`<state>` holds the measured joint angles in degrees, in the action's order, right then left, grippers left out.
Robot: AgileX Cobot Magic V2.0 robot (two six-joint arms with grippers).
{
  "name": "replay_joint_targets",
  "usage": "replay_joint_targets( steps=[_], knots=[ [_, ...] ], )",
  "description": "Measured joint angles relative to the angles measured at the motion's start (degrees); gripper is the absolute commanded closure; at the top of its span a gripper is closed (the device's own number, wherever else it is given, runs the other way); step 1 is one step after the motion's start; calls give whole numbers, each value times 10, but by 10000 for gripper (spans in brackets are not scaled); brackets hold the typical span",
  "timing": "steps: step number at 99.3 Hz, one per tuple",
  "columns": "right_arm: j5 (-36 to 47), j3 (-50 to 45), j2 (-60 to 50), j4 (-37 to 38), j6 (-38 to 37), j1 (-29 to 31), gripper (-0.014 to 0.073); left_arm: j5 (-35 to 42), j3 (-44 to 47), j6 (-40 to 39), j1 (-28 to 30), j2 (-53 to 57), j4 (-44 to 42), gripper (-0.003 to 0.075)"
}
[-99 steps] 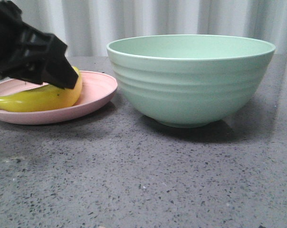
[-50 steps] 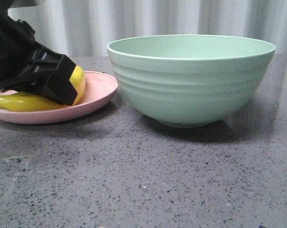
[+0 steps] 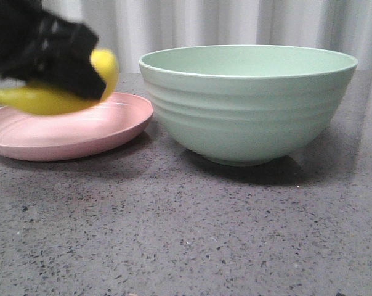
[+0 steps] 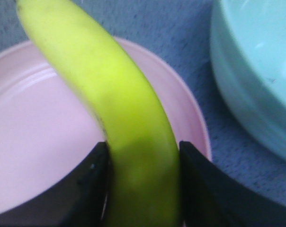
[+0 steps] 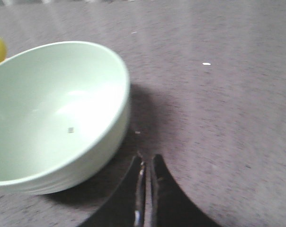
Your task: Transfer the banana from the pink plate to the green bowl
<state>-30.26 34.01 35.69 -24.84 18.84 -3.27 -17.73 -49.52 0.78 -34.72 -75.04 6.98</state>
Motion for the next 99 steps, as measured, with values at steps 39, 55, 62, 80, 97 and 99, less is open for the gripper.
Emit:
replay_joint_targets(
  steps=[39, 55, 62, 80, 97, 99],
  knots=[
    [-63, 149, 186, -88, -2, -107, 117, -13, -41, 2, -136, 55, 0, 583],
    [-75, 199, 241, -164, -2, -109, 120, -13, -41, 2, -178, 47, 0, 583],
    [-78, 216, 263, -196, -2, -109, 120, -7, -41, 2, -191, 40, 2, 583],
    [-90, 246, 323, -252, -2, -109, 120, 0, -41, 2, -208, 22, 4, 583],
    [-95, 254, 372, -267, -3, -109, 124, 7, -41, 2, -210, 18, 6, 583],
    [-95, 254, 377, -270, -3, -109, 126, 9, -41, 2, -210, 18, 6, 583]
  ],
)
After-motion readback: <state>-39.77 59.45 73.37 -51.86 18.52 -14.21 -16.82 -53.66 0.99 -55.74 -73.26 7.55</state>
